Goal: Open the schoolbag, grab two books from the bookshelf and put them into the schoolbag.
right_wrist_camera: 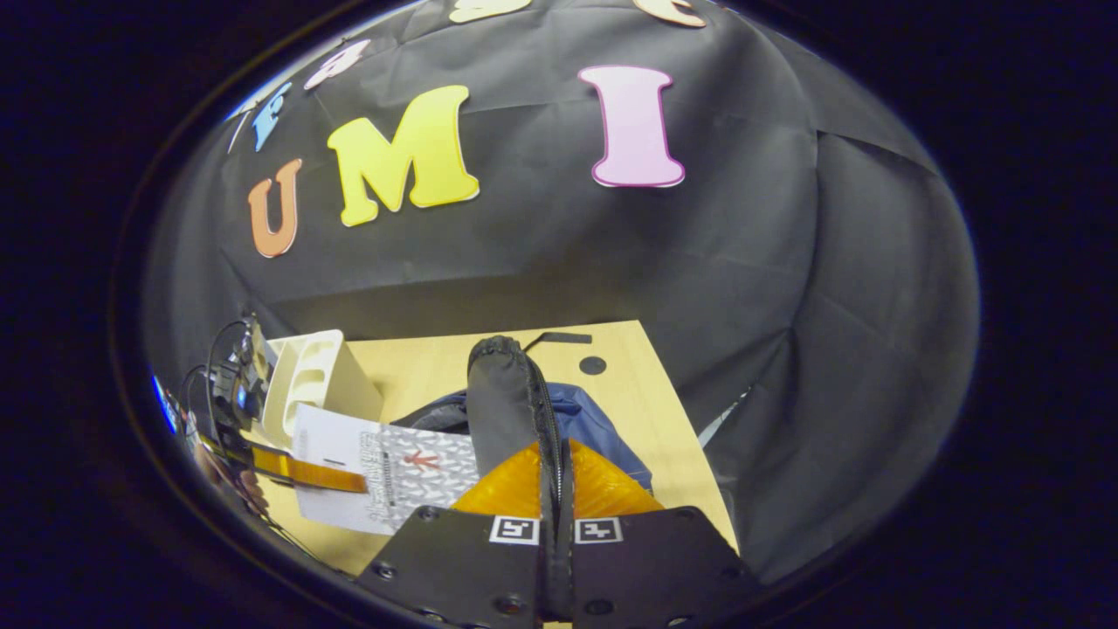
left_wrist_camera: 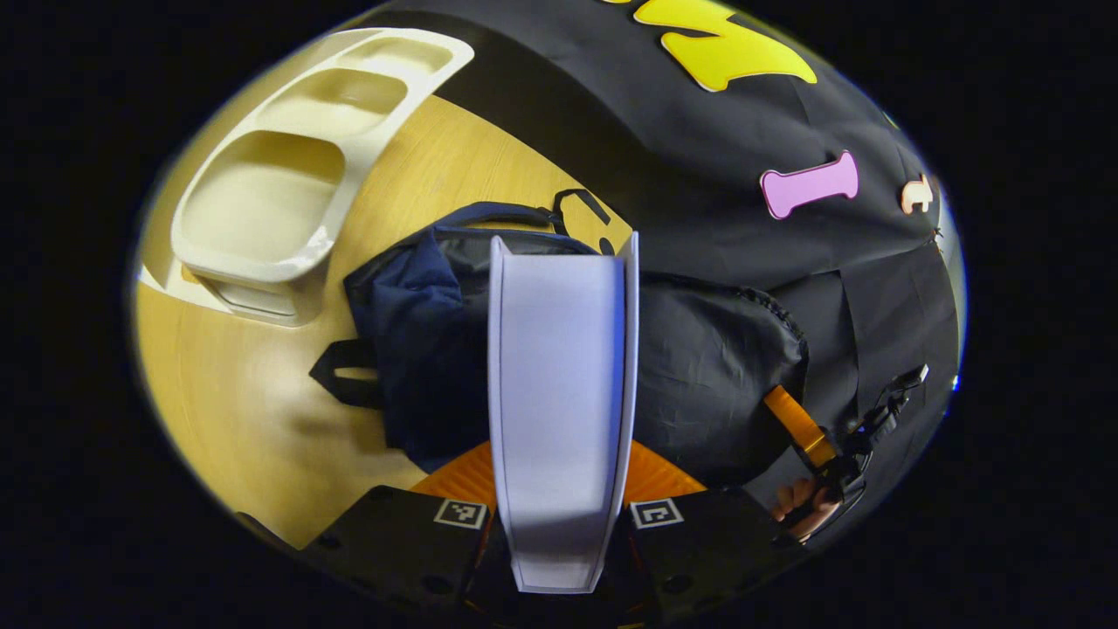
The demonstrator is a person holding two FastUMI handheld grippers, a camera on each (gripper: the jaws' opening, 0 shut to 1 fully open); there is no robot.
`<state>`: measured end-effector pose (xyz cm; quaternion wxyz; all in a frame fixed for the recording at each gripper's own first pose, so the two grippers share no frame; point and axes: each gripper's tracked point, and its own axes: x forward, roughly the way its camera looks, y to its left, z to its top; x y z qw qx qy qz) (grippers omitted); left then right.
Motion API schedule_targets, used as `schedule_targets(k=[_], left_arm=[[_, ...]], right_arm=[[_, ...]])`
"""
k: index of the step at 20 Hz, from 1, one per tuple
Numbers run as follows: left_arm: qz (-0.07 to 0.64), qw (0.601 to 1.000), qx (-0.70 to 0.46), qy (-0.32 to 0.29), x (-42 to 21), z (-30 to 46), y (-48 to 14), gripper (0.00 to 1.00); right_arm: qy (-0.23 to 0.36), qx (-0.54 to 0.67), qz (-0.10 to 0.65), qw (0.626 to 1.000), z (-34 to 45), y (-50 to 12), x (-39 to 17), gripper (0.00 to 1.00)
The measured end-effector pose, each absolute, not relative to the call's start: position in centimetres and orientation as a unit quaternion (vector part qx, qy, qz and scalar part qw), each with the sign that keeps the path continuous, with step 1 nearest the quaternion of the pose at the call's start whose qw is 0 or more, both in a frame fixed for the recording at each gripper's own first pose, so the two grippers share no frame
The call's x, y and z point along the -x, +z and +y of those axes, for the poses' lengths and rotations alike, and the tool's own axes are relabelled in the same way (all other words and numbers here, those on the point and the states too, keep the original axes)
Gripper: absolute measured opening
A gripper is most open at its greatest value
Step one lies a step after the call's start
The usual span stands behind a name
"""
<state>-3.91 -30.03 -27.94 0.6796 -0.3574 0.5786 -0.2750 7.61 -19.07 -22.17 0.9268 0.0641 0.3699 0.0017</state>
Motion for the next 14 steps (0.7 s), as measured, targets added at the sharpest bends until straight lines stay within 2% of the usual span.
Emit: schedule_targets(k=[6,14], left_arm=[[0.569,0.642,0.414,-0.304,3.2,-35.0,-29.4,0.45],[0.559,0.618,0.430,-0.347,2.3,-41.6,-31.6,0.47]], right_arm=[[0.008,-0.056,0.372,0.926,-19.1,-21.1,-8.2,0.00],[0.011,-0.029,0.358,0.933,-19.2,-19.1,-8.9,0.00]])
